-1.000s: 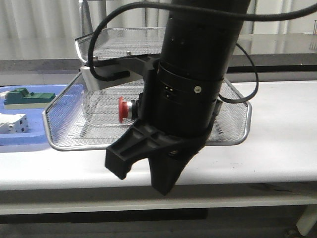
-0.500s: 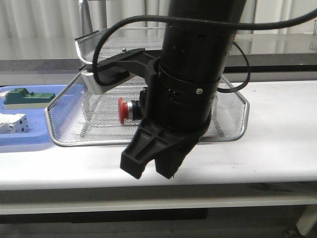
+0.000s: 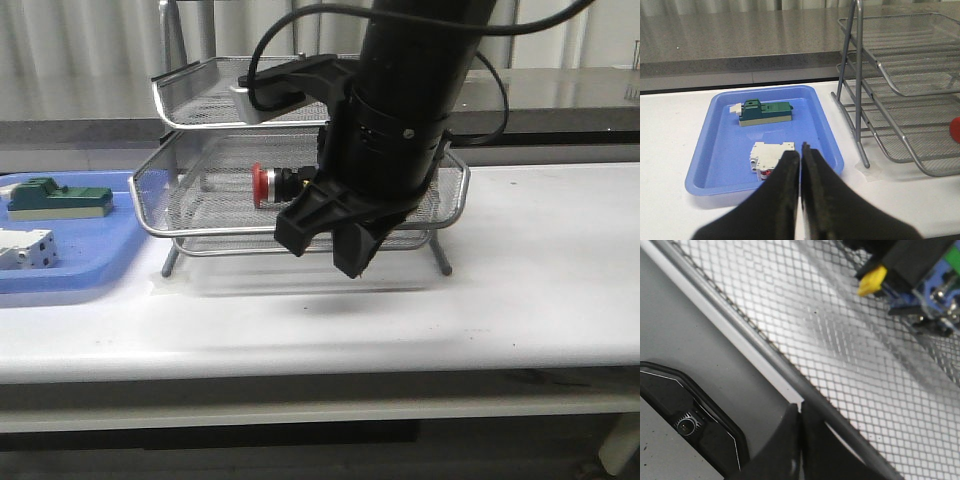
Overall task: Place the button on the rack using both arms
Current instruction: 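Push the middle tray back into the rack with the right gripper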
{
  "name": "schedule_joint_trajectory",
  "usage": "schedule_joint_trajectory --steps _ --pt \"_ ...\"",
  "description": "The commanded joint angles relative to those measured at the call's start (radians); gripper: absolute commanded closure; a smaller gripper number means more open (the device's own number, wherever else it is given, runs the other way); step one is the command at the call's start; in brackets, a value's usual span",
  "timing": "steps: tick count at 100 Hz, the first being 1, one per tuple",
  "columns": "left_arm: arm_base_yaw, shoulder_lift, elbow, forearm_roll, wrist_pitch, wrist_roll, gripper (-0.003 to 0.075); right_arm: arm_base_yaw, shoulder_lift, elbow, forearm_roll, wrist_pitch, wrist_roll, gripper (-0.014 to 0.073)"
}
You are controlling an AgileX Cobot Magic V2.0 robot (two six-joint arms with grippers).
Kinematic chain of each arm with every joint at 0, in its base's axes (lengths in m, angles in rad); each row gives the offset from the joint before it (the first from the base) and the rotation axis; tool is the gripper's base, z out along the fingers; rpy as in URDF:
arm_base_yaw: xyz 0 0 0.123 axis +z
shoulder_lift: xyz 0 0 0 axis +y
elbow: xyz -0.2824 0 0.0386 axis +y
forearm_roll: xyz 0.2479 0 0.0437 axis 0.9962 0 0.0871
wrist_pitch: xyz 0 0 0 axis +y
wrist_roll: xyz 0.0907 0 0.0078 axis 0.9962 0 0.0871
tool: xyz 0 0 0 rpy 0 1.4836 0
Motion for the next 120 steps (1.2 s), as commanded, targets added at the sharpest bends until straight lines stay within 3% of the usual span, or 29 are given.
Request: schedule_joint_trajectory --steps 1,51,120 --pt "0.0 0.007 -0.026 -0.015 -0.077 -0.01 0.0716 -0.038 -0.014 -0.069 -0.038 -0.073 -0.015 0.0653" --pt "0.0 0.007 -0.026 -0.015 -0.077 -0.01 0.0716 -0.115 0.101 -0.249 -0.071 -0.051 -0.025 0.0653" --pt "0.0 0.007 -0.026 -0.015 -0.077 -0.01 0.0716 -0.115 0.042 -0.265 0.023 0.166 -0.008 0.0653"
